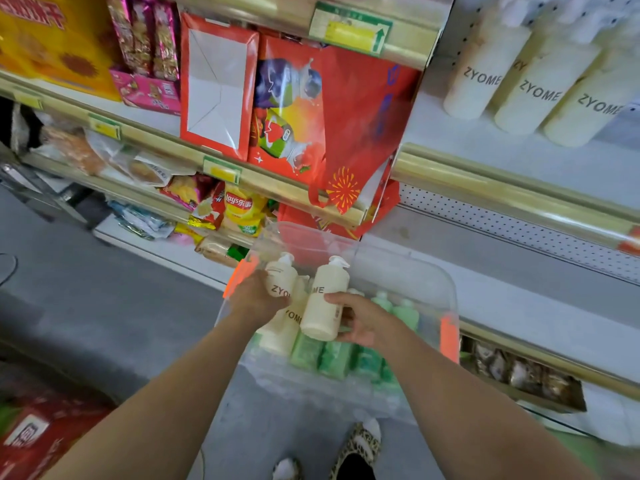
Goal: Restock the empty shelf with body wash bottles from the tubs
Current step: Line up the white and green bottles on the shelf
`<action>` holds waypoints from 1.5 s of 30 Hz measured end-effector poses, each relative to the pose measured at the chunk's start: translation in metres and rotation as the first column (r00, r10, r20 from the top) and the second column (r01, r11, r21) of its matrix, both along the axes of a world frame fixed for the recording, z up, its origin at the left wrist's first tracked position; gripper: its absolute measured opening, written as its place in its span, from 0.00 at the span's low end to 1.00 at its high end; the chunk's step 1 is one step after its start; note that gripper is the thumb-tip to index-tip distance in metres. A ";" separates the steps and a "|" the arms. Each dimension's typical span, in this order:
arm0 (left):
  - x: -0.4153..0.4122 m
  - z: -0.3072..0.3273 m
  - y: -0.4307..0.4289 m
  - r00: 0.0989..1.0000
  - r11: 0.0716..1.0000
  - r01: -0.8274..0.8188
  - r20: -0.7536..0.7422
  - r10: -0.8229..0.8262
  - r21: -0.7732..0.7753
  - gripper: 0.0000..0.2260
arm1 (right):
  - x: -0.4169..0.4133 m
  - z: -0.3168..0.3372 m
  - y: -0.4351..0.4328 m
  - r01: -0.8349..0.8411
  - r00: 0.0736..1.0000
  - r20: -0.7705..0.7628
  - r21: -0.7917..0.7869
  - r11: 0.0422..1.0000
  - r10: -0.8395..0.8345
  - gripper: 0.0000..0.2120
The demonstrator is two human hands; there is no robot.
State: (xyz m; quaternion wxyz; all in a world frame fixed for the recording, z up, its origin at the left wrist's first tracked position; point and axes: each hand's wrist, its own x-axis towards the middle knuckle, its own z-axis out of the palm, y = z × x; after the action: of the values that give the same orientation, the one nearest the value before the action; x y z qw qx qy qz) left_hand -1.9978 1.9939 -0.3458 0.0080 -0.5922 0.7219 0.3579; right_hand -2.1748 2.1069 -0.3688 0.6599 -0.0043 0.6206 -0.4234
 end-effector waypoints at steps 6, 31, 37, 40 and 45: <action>0.000 -0.008 0.009 1.000 1.000 -0.005 0.025 0.005 -0.024 0.39 | -0.006 -0.003 0.018 0.138 0.987 0.098 -0.068 0.988 -0.131 0.25; -0.052 0.084 0.059 0.463 0.679 0.262 -0.707 0.535 0.686 0.28 | -0.038 0.158 0.062 0.112 0.969 -0.122 -0.550 0.828 -0.213 0.19; -0.088 0.120 0.073 0.413 0.760 0.393 -0.838 0.357 0.517 0.26 | -0.084 0.212 0.074 0.055 0.932 -0.224 -0.688 0.723 -0.285 0.20; -0.109 0.138 0.068 0.347 0.803 0.405 -0.886 0.308 0.437 0.27 | -0.117 0.232 0.067 0.056 0.867 -0.302 -0.732 0.679 -0.396 0.27; -0.140 0.155 0.048 0.317 0.843 0.393 -0.915 0.251 0.367 0.29 | -0.165 0.250 0.050 0.074 0.717 -0.460 -0.697 0.713 -0.524 0.31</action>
State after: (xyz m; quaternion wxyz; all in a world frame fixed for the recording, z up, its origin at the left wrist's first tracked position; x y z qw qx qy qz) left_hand -2.1381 2.0417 -0.1909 -0.2343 -0.2077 0.4843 0.8170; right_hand -2.3396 2.1565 -0.1184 0.2877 -0.2600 0.6141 -0.6875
